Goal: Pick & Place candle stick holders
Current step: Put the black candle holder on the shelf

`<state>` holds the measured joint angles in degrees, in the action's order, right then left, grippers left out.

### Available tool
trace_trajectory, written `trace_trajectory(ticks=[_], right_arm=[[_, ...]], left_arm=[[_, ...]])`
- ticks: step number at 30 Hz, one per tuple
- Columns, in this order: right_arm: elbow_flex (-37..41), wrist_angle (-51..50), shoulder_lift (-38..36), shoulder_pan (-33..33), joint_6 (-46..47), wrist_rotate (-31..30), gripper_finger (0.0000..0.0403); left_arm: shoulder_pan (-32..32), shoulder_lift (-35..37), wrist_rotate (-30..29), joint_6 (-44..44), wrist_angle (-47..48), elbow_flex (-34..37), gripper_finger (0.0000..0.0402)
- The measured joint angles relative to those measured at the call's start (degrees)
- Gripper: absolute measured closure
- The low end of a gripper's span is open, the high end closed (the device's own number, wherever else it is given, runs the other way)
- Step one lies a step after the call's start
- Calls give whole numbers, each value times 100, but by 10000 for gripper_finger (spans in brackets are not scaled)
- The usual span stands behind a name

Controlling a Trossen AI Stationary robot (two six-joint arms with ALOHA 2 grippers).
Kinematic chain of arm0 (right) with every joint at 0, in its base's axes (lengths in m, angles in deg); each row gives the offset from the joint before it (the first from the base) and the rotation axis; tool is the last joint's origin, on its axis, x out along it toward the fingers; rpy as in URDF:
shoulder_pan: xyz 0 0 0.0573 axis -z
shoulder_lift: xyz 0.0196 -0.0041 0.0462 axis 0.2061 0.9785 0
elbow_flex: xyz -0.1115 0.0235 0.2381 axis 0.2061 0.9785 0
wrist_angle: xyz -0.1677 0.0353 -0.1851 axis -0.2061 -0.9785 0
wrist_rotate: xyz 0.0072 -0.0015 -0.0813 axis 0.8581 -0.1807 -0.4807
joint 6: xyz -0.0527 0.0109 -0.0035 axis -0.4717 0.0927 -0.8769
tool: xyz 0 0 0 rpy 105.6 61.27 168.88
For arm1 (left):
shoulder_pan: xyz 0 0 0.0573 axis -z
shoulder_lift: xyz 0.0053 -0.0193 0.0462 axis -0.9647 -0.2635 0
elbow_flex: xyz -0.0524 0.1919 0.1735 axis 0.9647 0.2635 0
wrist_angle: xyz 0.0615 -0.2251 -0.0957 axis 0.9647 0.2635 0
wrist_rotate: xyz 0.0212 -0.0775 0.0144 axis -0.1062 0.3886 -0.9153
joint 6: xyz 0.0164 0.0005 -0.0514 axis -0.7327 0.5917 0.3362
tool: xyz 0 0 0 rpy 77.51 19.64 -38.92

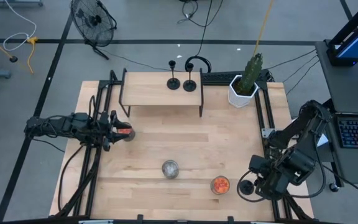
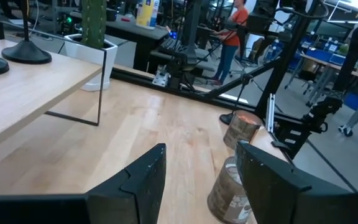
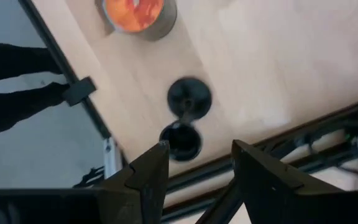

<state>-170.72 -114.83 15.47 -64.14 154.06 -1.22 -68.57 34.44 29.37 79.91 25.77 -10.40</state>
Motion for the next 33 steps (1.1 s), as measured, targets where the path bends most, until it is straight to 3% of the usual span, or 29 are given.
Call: trace_trajectory(ticks=[10,18,25,33], right_arm=[[0,-71,-2,0,-67,16,230],[2,-94,-2,0,-19,52,182],[593,224,-7,2,313,773,163],[926,557,-40,10,480,1035,166]], left_arm=[[0,0,111,70,19,0,201],[0,0,111,70,50,0,201],[0,-2,111,93,137,0,201],[0,-2,105,129,135,0,201]])
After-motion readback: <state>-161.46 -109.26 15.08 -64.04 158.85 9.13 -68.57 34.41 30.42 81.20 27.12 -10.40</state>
